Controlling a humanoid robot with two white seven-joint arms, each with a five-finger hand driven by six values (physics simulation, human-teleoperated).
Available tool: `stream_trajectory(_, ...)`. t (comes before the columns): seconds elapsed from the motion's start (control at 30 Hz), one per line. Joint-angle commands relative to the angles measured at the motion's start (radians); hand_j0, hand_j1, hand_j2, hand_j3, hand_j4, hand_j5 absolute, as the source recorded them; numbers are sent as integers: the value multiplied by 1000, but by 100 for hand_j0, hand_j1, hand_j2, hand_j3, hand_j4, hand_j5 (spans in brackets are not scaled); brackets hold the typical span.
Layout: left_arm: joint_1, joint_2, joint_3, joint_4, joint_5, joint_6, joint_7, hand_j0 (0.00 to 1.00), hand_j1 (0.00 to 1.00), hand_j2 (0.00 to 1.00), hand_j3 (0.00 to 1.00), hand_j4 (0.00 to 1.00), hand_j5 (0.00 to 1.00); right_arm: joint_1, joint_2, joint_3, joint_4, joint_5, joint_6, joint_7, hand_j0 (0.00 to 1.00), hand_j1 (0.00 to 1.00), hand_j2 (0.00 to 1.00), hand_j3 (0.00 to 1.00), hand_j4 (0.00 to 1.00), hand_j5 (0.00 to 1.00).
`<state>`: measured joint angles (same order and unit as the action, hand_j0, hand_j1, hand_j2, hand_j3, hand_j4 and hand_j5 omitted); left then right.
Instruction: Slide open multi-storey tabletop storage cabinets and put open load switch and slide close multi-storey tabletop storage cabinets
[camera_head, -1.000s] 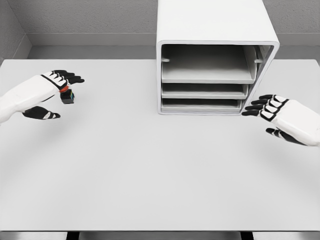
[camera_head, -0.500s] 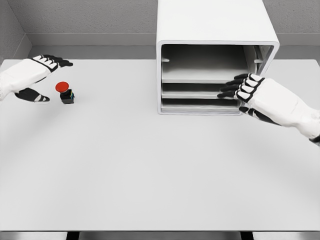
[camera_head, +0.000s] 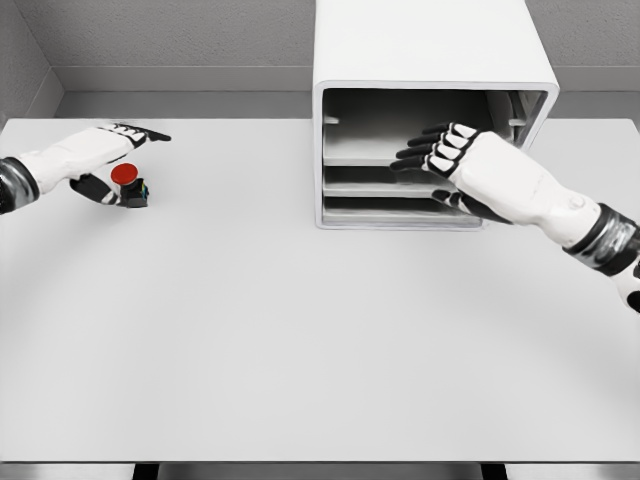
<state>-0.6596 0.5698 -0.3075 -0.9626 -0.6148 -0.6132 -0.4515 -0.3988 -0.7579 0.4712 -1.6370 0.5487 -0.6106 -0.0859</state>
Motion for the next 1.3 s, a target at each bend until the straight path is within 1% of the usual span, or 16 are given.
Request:
stream_trajectory(0.0,0,-8,-7,25,-2,2,1,100,100,100,100,100,100,-2,29,18,37,-6,0,0,79,79,79,79,79,79)
stream_trajectory(0.17,0,-8,-7,24,-2,2,1,100,100,100,100,100,100,-51,71,55,94,-3,0,0,79,79,79,79,79,79)
stream_trajectory(0.23,0,-8,-7,25,-2,2,1,100,100,100,100,100,100,-69,94,67,124,4,0,1,79,79,79,79,79,79)
stream_trajectory(0.3,0,-8,-9,25,-2,2,1,100,100,100,100,100,100,-101,109,101,170,4,0,1,79,79,79,79,79,79)
stream_trajectory(0.33,0,-8,-9,25,-3,2,2,100,100,100,100,100,100,-104,121,102,187,5,0,1,79,79,79,79,79,79)
stream_trajectory(0.43,2,-7,-7,27,-8,2,2,91,91,91,91,91,91,-129,146,116,226,5,0,1,79,79,79,79,79,79)
stream_trajectory(0.5,-2,-7,-7,36,-8,2,2,90,90,90,90,90,90,-153,160,135,258,5,0,1,79,79,79,79,79,79)
stream_trajectory(0.6,-5,-7,-7,38,-8,2,2,90,90,90,90,90,90,-173,187,142,325,7,0,1,79,79,79,79,79,79)
stream_trajectory(0.67,-6,-7,-7,39,-8,2,2,90,90,90,90,90,90,-183,198,147,350,8,0,41,79,79,79,79,79,79)
stream_trajectory(0.8,-8,-5,-7,64,-6,2,2,89,89,89,89,89,89,-184,204,147,362,7,0,41,79,79,79,79,79,79)
stream_trajectory(0.83,-6,-4,-7,64,-8,2,2,87,87,87,87,87,87,-184,204,147,364,7,0,41,79,79,79,79,79,79)
stream_trajectory(0.93,-6,1,-9,62,-8,2,1,87,87,87,87,87,87,-184,204,148,370,7,0,41,79,79,79,79,79,79)
stream_trajectory(1.0,-12,5,-30,64,-6,2,1,87,87,87,87,87,87,-183,204,147,370,7,0,41,79,79,79,79,79,79)
stream_trajectory(1.1,-20,7,-36,62,-6,2,1,78,78,78,78,78,78,-179,201,148,362,7,0,43,79,79,79,79,79,79)
stream_trajectory(1.13,-20,7,-36,62,-6,2,1,73,73,73,73,73,73,-178,198,148,359,7,0,43,79,79,79,79,79,79)
stream_trajectory(1.27,-20,15,-36,62,-3,2,2,70,70,70,70,70,70,-169,181,148,356,7,0,43,80,80,80,80,80,80)
